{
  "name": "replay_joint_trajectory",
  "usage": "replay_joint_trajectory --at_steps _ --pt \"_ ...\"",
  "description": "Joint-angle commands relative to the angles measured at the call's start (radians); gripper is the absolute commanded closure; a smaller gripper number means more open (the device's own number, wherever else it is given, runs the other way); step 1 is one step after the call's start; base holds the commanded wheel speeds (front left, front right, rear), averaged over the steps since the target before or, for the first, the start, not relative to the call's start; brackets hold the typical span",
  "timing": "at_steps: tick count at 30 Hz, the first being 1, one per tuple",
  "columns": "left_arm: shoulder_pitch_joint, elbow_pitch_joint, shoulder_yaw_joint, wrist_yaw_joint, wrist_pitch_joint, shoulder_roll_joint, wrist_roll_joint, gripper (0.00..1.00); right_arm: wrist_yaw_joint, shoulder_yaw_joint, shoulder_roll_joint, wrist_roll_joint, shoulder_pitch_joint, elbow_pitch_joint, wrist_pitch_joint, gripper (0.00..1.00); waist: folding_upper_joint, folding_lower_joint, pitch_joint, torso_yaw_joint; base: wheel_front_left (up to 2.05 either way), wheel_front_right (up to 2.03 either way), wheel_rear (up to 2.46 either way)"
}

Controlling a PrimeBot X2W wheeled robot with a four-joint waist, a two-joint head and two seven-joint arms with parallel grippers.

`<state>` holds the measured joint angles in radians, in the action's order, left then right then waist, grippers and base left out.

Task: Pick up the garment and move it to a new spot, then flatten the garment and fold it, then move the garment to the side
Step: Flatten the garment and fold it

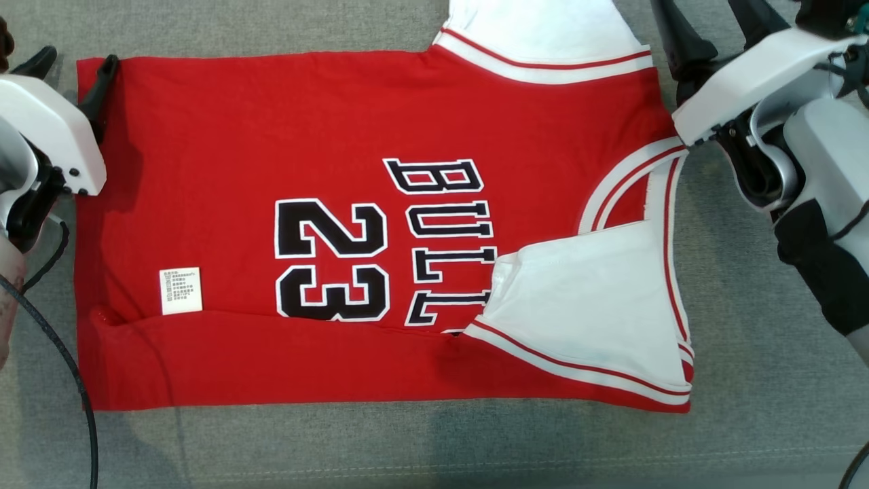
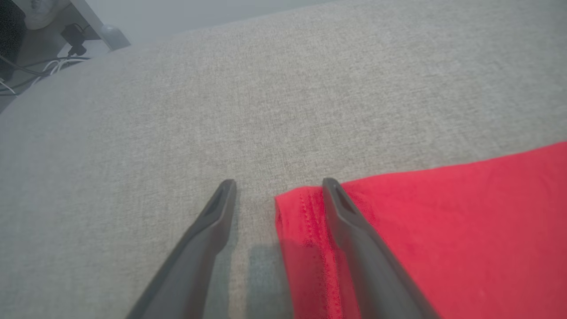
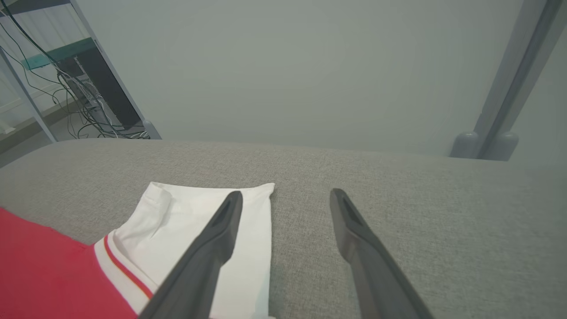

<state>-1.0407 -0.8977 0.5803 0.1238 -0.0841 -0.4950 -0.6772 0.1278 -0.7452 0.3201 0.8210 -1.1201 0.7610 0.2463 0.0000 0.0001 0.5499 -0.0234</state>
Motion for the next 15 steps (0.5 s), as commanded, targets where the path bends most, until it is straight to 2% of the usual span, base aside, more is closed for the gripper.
replay_joint_trajectory --at_steps 1,15 --pt "-0.043 0.021 -0.019 0.007 0.009 -0.059 -0.009 0.0 0.003 -0.005 -0.009 0.011 -0.003 -0.003 -0.004 0.0 0.0 -0.0001 0.009 0.01 0.0 0.0 0.0" --pt "-0.087 0.086 0.109 0.007 0.052 -0.031 -0.093 0.0 0.003 -0.057 -0.056 0.064 -0.132 0.17 -0.062 0.0 0.0 -0.0001 0.042 0.074 0.0 0.0 0.0"
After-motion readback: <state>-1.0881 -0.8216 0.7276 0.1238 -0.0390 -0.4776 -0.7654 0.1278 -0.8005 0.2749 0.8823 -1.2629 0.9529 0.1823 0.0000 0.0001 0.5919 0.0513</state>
